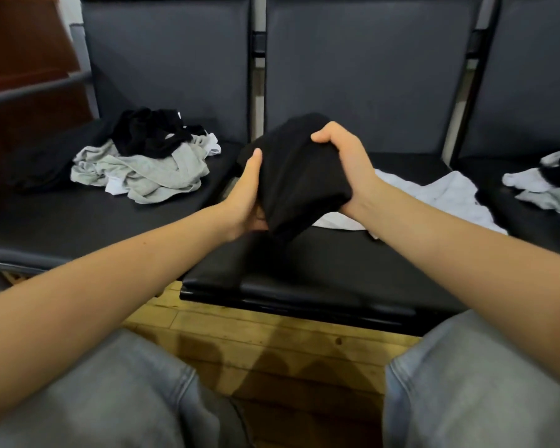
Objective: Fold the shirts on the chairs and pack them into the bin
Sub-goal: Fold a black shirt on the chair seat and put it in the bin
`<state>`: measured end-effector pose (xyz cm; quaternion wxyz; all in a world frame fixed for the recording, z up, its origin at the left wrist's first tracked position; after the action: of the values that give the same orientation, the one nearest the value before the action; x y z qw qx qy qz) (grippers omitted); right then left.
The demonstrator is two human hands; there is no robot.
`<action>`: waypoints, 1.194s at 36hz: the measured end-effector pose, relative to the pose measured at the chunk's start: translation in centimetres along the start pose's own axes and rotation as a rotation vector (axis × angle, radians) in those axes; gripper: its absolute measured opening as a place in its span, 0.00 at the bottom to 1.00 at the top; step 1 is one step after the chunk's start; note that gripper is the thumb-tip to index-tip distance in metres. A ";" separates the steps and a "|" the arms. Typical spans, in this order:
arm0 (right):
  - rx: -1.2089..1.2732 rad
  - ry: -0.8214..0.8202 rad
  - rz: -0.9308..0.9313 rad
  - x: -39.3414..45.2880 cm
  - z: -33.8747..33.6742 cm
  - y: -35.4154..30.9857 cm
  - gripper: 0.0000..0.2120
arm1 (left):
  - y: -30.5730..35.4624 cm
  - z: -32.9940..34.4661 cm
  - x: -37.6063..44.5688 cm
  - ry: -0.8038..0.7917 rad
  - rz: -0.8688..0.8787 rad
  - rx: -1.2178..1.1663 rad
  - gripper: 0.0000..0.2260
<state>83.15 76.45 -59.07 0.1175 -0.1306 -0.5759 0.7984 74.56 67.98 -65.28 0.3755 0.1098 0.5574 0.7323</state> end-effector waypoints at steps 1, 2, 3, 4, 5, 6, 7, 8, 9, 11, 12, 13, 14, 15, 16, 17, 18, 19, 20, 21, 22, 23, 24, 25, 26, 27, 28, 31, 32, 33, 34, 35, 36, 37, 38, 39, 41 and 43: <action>0.021 0.005 -0.009 -0.1 -0.2 -0.2 0.13 | 0.4 0.8 -0.3 -0.036 0.005 -0.065 0.28; 0.035 0.008 -0.018 -0.3 -0.4 -0.4 0.13 | 0.9 1.5 -0.5 -0.065 0.017 -0.133 0.27; 0.045 0.015 -0.022 -0.4 -0.7 -0.5 0.13 | 1.6 2.2 -1.0 -0.088 0.031 -0.208 0.26; 0.040 0.017 -0.020 -0.6 -0.8 -0.7 0.12 | 2.3 2.4 -1.0 -0.097 0.050 -0.264 0.25; 0.021 0.021 -0.012 -0.7 -1.1 -0.7 0.11 | 2.9 2.6 -1.2 -0.096 0.066 -0.314 0.25; -0.016 0.029 -0.003 -0.7 -1.4 -0.7 0.10 | 3.5 2.6 -1.2 -0.092 0.079 -0.342 0.24; -0.064 0.039 0.009 -0.7 -1.7 -0.6 0.10 | 4.1 2.4 -1.1 -0.080 0.088 -0.366 0.23; -0.113 0.046 0.021 -0.7 -2.0 -0.4 0.10 | 4.6 2.0 -0.7 -0.073 0.103 -0.378 0.21; -0.154 0.051 0.031 -0.6 -2.3 -0.3 0.10 | 5.0 1.9 -0.5 -0.074 0.104 -0.381 0.20; -0.216 0.065 0.042 -0.6 -3.0 -0.2 0.09 | 5.3 1.7 0.1 -0.065 0.084 -0.321 0.17; -0.232 0.067 0.037 -0.6 -3.3 -0.4 0.09 | 5.1 1.6 0.7 -0.046 0.079 -0.219 0.15; -0.231 0.068 0.019 -0.6 -3.6 -0.7 0.09 | 4.6 1.6 1.1 -0.023 0.066 -0.079 0.13; -0.215 0.071 -0.008 -0.5 -4.1 -1.2 0.09 | 4.0 1.8 1.7 -0.008 0.048 0.087 0.15; -0.195 0.086 -0.030 -0.4 -4.6 -1.5 0.09 | 3.3 2.1 2.1 -0.006 0.017 0.216 0.18; -0.181 0.102 -0.044 -0.4 -5.1 -1.8 0.09 | 2.3 2.4 2.6 -0.025 -0.037 0.282 0.23; -0.174 0.119 -0.048 -0.4 -5.5 -1.8 0.09 | 1.2 2.8 2.8 -0.060 -0.116 0.294 0.28; -0.162 0.133 -0.048 -0.2 -6.1 -1.8 0.10 | 0.1 3.4 3.0 -0.113 -0.194 0.296 0.33; -0.145 0.143 -0.047 -0.1 -6.6 -1.8 0.11 | -0.8 4.1 3.0 -0.172 -0.262 0.291 0.37; -0.121 0.149 -0.045 0.0 -7.0 -1.7 0.12 | -1.4 4.8 3.0 -0.228 -0.305 0.269 0.39; -0.089 0.151 -0.046 0.0 -7.4 -1.8 0.13 | -1.7 5.7 2.7 -0.280 -0.322 0.216 0.38; -0.057 0.144 -0.051 0.1 -7.7 -1.8 0.14 | -1.7 6.4 2.7 -0.314 -0.321 0.129 0.36; -0.028 0.134 -0.057 0.1 -7.9 -1.8 0.14 | -1.5 7.1 2.5 -0.330 -0.309 0.021 0.33; -0.003 0.125 -0.061 0.2 -8.1 -1.9 0.15 | -1.1 7.6 2.6 -0.335 -0.287 -0.082 0.30; 0.017 0.120 -0.064 0.4 -8.3 -2.0 0.17 | -0.7 7.9 2.6 -0.336 -0.260 -0.165 0.28; 0.027 0.120 -0.066 0.5 -8.5 -2.0 0.20 | -0.2 8.1 2.7 -0.341 -0.234 -0.227 0.27; 0.034 0.119 -0.065 0.7 -8.6 -2.0 0.23 | 0.2 8.2 2.8 -0.339 -0.213 -0.272 0.27; 0.040 0.108 -0.062 0.7 -8.5 -2.0 0.26 | 0.5 8.2 3.0 -0.333 -0.200 -0.311 0.26; 0.059 0.066 -0.053 0.9 -8.2 -1.8 0.28 | 0.9 7.7 3.9 -0.320 -0.191 -0.344 0.29; 0.071 0.044 -0.057 0.9 -8.1 -1.9 0.26 | 0.8 7.5 4.2 -0.328 -0.193 -0.308 0.30; 0.082 0.031 -0.062 0.9 -7.9 -1.9 0.24 | 0.5 7.4 4.5 -0.334 -0.200 -0.267 0.32; 0.088 0.021 -0.066 0.8 -7.7 -2.1 0.21 | 0.2 7.3 4.6 -0.336 -0.216 -0.234 0.33; 0.084 0.023 -0.065 0.8 -7.7 -2.1 0.20 | -0.1 7.2 4.7 -0.333 -0.234 -0.212 0.34; 0.076 0.031 -0.058 0.7 -7.7 -2.0 0.20 | -0.4 7.2 4.7 -0.330 -0.246 -0.200 0.34; 0.073 0.042 -0.048 0.7 -7.8 -1.9 0.20 | -0.5 7.2 4.6 -0.323 -0.250 -0.198 0.34; 0.072 0.057 -0.040 0.6 -8.0 -1.9 0.19 | -0.5 7.2 4.6 -0.310 -0.244 -0.207 0.34; 0.075 0.069 -0.037 0.5 -8.1 -1.8 0.19 | -0.3 7.3 4.5 -0.296 -0.231 -0.224 0.33; 0.077 0.080 -0.030 0.4 -8.2 -1.6 0.17 | 0.2 7.1 4.5 -0.244 -0.185 -0.281 0.28; 0.046 0.093 0.010 0.3 -8.3 -1.1 0.13 | 0.9 6.5 4.5 -0.171 -0.121 -0.343 0.23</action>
<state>85.80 84.28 -60.54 0.1432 -0.1676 -0.5506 0.8051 74.83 75.71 -63.30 0.4783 0.0723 0.3960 0.7805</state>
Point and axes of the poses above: each hand's wrist, its own x-axis towards the middle knuckle, its own z-axis out of the palm, y = z × x, the point moved 8 cm from there along x, towards the middle knuckle, and after that the axes turned 12 degrees about -x, right-handed, at the moved point
